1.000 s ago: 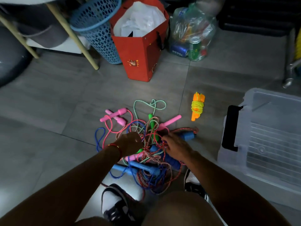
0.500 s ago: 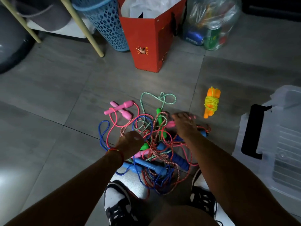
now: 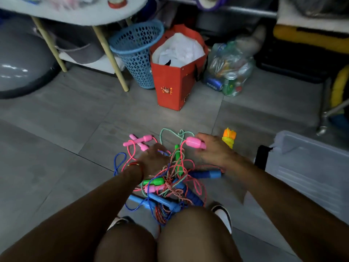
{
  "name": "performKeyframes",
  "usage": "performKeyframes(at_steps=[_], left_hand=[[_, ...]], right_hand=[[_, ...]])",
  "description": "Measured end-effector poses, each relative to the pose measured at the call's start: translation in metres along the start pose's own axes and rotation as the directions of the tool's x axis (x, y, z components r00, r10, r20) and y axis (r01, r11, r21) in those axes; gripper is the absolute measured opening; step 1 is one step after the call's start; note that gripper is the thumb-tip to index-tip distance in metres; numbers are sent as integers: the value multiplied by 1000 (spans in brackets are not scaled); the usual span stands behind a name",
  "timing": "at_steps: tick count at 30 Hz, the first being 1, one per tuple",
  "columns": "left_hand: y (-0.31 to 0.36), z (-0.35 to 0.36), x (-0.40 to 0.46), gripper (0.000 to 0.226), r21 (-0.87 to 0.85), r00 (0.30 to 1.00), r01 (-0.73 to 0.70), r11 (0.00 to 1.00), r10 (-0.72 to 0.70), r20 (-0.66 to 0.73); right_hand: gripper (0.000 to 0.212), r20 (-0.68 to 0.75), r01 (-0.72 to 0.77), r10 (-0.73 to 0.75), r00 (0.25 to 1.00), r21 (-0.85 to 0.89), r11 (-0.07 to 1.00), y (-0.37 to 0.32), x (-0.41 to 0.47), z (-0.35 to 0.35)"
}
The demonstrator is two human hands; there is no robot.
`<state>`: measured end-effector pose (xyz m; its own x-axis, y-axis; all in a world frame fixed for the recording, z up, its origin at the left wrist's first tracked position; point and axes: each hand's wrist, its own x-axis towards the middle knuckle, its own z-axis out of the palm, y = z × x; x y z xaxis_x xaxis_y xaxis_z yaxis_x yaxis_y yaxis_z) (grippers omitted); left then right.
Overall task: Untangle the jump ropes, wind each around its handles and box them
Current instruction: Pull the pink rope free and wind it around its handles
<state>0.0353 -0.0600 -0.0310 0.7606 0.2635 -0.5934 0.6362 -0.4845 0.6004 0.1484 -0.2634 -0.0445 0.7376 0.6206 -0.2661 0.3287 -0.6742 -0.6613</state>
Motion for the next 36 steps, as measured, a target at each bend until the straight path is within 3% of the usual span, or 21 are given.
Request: performKeyframes(at_steps=[2, 4, 7, 10, 12, 16, 20, 22, 26, 28, 30, 33, 36], left_hand=[[15, -5, -25, 60, -111, 983, -174, 979, 178, 34], [30, -6, -53, 65, -185, 945, -305, 934, 320, 60], [47, -6, -92, 38, -189, 913, -399, 897, 408, 12], [43, -12, -116, 8, -180, 884, -468, 865, 460, -85], [37, -23, -130, 15, -152, 877, -479, 864, 465, -124], [31, -51, -161, 17, -164, 842, -535, 829, 507, -184], [34, -69, -186, 16, -89, 802, -590, 802, 570, -177], [38, -69, -194, 15, -17, 793, -597, 802, 586, -169], [39, -67, -202, 16, 141, 767, -569, 810, 585, -265], [40, -66, -207, 18, 197, 757, -561, 804, 594, -271], [41, -66, -212, 20, 292, 750, -550, 782, 617, -239], [42, -64, -212, 21, 429, 739, -533, 729, 648, -182], [43, -62, -206, 21, 462, 721, -531, 710, 665, -194]], right_hand=[[23, 48, 54, -61, 997, 135, 989, -39, -22, -35], [21, 70, 104, -127, 989, 263, 959, -76, -45, -63], [16, 45, 133, -180, 983, 504, 853, -123, -77, -91], [22, 19, 93, -171, 985, 776, 624, -157, -106, -110], [30, -9, 91, -163, 987, 857, 507, -173, -119, -118], [33, -18, 59, -112, 994, 923, 381, -187, -137, -121], [43, -12, 34, -110, 994, 978, 204, -197, -141, -110], [44, -56, 82, -101, 993, 956, 280, -205, -142, -101], [49, -129, -14, 175, 976, 766, 643, -194, -135, -77], [77, -149, -92, 213, 966, 570, 817, -175, -135, -68], [97, -155, -53, 110, 982, 334, 941, -160, -138, -62], [88, -178, 114, -78, 981, 204, 972, -155, -148, -49], [60, -149, 210, -169, 974, 329, 921, -161, -154, -35]])
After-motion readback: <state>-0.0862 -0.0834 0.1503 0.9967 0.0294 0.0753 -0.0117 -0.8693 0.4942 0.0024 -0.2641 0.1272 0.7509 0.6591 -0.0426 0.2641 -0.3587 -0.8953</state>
